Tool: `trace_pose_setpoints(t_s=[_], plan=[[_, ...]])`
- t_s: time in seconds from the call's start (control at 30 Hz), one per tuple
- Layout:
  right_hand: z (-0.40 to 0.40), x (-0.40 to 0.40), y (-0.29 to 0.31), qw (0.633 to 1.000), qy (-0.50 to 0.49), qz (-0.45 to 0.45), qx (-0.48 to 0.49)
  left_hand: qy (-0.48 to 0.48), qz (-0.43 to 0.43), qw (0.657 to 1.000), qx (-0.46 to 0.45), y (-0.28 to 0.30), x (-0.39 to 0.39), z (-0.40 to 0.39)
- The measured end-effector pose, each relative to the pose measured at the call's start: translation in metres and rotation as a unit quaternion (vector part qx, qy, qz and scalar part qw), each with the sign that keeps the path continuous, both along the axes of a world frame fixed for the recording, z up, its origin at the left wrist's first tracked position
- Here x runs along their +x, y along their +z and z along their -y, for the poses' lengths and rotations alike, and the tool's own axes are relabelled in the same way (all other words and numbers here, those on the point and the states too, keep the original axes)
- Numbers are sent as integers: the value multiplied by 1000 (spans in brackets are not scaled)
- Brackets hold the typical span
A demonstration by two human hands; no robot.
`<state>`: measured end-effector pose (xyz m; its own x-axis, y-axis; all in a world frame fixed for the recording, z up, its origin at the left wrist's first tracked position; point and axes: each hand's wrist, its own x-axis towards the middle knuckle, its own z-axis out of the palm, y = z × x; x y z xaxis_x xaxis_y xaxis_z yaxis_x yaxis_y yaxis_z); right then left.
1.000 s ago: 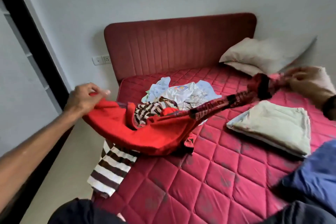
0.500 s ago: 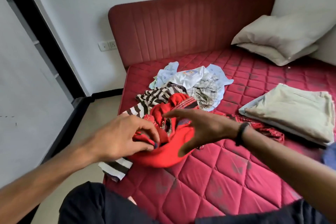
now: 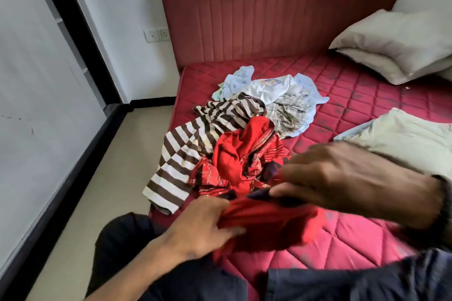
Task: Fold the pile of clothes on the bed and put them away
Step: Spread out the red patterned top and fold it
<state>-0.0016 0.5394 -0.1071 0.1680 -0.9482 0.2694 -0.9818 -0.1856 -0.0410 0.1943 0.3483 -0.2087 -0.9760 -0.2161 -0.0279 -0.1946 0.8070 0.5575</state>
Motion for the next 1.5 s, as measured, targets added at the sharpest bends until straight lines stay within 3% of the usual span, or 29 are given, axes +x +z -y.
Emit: trace_pose_setpoints(t_s=[0.1,0.17,0.23,0.3,0.37,0.43,0.53,0.63,0.67,0.73,0.83,0.9,0.97,1.03,1.1,1.2,1.27,1.37,1.43,1.47,1.5], plan=[[-37,-29,13,991,-85,-95,31,2,-130,990,62,13,-21,4],[-57,-37,5,988,-131,-57,65,-21,-126,990,65,37,-16,16],[-64,-21,-7,988,-123,49,79,-40,-10,998,-40,48,-5,39],[-59,23,-18,979,-75,166,93,-23,174,973,-151,48,10,61],[-48,76,-27,933,8,317,169,-9,343,922,-177,41,23,66],[-32,107,-44,875,85,409,246,0,426,887,-178,36,34,59],[-7,82,-81,939,61,315,124,-7,342,927,-153,28,40,44],[2,17,-130,969,-108,192,113,6,108,988,-114,10,34,-5],[2,-1,-148,966,-157,158,133,16,61,992,-111,-1,30,-23],[3,-22,-178,956,-208,156,139,18,49,993,-107,-29,26,-57],[14,-24,-207,905,-311,279,88,-53,151,974,-161,-80,33,-95],[27,-21,-215,843,-387,370,54,-71,144,963,-215,-105,42,-101],[37,-19,-213,845,-391,362,42,-50,83,968,-233,-111,44,-88],[40,-24,-197,863,-386,325,-2,-23,38,969,-241,-95,46,-61],[39,-38,-162,857,-397,324,-57,28,-32,966,-254,-67,47,-30],[28,-58,-87,768,-403,490,-93,169,-177,945,-219,-16,45,19],[16,-60,-35,713,-378,586,-76,253,-269,907,-201,21,34,45],[1,-49,32,679,-279,677,-62,310,-411,857,-28,61,3,54],[-8,-45,77,663,-197,712,-121,331,-460,820,81,83,-27,50],[-12,-45,93,675,-151,704,-160,344,-452,813,126,93,-41,46],[-17,-45,108,713,-123,661,-198,354,-432,818,142,108,-52,45]])
